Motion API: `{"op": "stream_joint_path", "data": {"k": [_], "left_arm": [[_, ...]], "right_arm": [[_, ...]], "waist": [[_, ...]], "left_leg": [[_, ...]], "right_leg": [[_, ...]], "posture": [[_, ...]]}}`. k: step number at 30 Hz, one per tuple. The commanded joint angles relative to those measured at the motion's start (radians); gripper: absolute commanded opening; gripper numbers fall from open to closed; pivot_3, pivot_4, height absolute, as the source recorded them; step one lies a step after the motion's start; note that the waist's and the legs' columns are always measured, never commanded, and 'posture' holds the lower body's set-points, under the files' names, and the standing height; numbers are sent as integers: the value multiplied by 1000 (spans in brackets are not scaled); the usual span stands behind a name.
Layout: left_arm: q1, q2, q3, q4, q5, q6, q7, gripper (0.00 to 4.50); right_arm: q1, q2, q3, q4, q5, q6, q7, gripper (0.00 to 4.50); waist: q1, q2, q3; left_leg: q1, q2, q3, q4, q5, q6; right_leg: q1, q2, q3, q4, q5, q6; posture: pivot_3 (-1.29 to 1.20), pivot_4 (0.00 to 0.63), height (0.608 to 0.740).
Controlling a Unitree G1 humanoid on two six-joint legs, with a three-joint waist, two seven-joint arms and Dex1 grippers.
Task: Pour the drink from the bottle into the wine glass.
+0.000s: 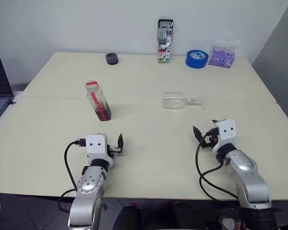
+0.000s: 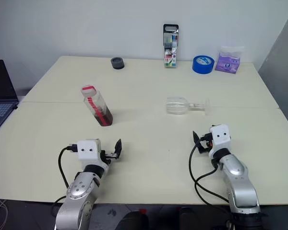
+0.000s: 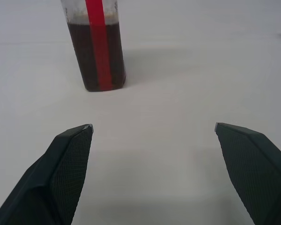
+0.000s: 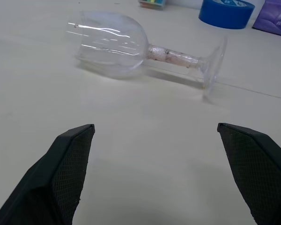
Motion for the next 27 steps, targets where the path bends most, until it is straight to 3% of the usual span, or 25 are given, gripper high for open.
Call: {"op": "stream_joint_path", "data": {"k": [1,21,27], "left_arm": [[-1,-4,1,-37,11,-15,10,4455],[-48,-8,31,-14,10,-37,23,4455],[-71,1,46,-38,15,-15,33,4455]], "right_arm": [[-16,1,0,-6,-4,-28,-8,4500],[-42,-25,8,-9,-2,-36,12,4500],[-115,-76,2,-45,59,4,99,4500]], "waist": [[0,0,0],[0,0,0],[0,0,0]], "left_leg": [[0,0,0,0,0,0],[0,0,0,0,0,0],[0,0,0,0,0,0]], "right_leg": [[0,0,0,0,0,0],[0,0,0,0,0,0],[0,0,0,0,0,0]], "posture": [[0,150,740],[0,150,740],[0,150,740]]}}
